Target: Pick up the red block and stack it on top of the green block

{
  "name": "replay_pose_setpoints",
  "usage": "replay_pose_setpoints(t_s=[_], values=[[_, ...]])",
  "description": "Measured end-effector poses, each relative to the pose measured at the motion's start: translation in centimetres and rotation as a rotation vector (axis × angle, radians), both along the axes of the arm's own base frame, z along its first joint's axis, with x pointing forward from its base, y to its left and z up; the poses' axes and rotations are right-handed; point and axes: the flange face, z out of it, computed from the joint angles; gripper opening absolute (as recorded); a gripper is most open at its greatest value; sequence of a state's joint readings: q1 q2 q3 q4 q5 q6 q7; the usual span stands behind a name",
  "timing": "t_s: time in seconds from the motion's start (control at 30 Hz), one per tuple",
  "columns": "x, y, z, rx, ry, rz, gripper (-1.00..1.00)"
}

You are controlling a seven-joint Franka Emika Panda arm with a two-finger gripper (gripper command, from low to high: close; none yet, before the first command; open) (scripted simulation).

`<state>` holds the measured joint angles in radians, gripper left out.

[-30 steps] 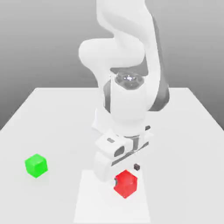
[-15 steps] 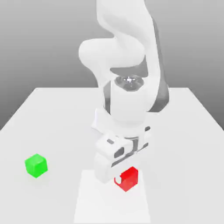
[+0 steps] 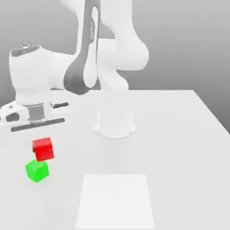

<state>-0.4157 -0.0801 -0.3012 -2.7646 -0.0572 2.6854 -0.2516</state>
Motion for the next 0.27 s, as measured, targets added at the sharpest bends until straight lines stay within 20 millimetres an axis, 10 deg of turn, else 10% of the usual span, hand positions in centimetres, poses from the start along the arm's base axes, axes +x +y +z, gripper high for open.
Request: replay_pose_setpoints(t_s=[0.17, 0.2, 0.27], values=[[-0.4, -0.5, -4.7, 0.001, -0.001, -0.003, -1.0], [-0.5, -0.5, -5.4, 0.001, -0.001, -0.003, 1.0], [-0.5, -0.5, -5.4, 0.001, -0.001, -0.003, 1.0]])
